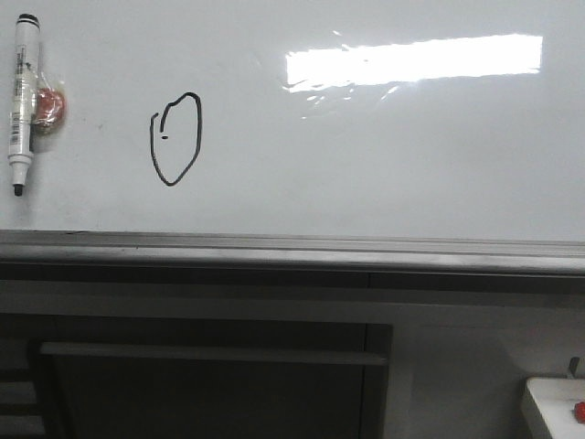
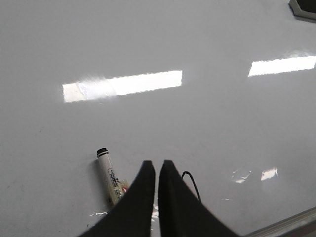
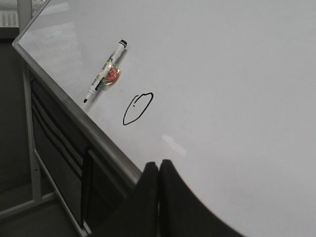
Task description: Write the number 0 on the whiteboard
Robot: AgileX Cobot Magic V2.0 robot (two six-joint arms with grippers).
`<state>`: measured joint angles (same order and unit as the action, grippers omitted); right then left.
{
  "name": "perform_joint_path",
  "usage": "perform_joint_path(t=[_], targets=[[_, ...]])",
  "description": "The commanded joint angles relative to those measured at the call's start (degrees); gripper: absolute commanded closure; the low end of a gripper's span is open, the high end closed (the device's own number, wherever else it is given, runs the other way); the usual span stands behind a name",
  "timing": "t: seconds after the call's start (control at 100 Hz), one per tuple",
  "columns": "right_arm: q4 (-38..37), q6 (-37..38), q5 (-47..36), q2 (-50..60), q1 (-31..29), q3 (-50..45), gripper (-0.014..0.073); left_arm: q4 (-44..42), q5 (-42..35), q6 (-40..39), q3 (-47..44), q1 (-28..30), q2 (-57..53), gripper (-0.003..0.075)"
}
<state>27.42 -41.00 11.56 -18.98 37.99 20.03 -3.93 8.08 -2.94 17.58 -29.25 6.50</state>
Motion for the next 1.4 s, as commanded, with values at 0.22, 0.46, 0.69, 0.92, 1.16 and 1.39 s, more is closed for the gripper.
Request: perform_joint_path(t=[0.22, 0.46, 0.69, 0.92, 1.16, 1.39], targets=[[0.94, -0.41, -5.18, 5.44, -0.31, -4.97, 0.0643, 0.64, -3.98, 0.00, -1.16, -0.45, -3.67, 0.0741], [0.94, -0.41, -4.78, 5.44, -0.31, -6.14, 0.0643, 0.64, -3.98, 0.00, -1.16, -0.45, -3.67, 0.0741], [0.94, -0.41, -4.78, 5.44, -0.31, -6.14, 0.0643, 0.64, -4.21, 0.00, -1.26, -0.45, -3.67, 0.0741], [0.94, -0.41, -4.78, 5.44, -0.31, -6.14, 0.0643, 1.61, -0.60, 0.00, -4.18, 5.35, -4.40, 0.0741], [0.94, -0.41, -4.78, 5.44, -0.31, -6.14, 0.0643, 1.79, -1.19, 0.00, -10.19, 21.65, -5.84, 0.0741], [0.94, -0.41, -4.78, 5.44, -0.31, -6.14, 0.0643, 3.93, -1.34, 0.00, -16.11, 27.98, -8.10, 0.0741]])
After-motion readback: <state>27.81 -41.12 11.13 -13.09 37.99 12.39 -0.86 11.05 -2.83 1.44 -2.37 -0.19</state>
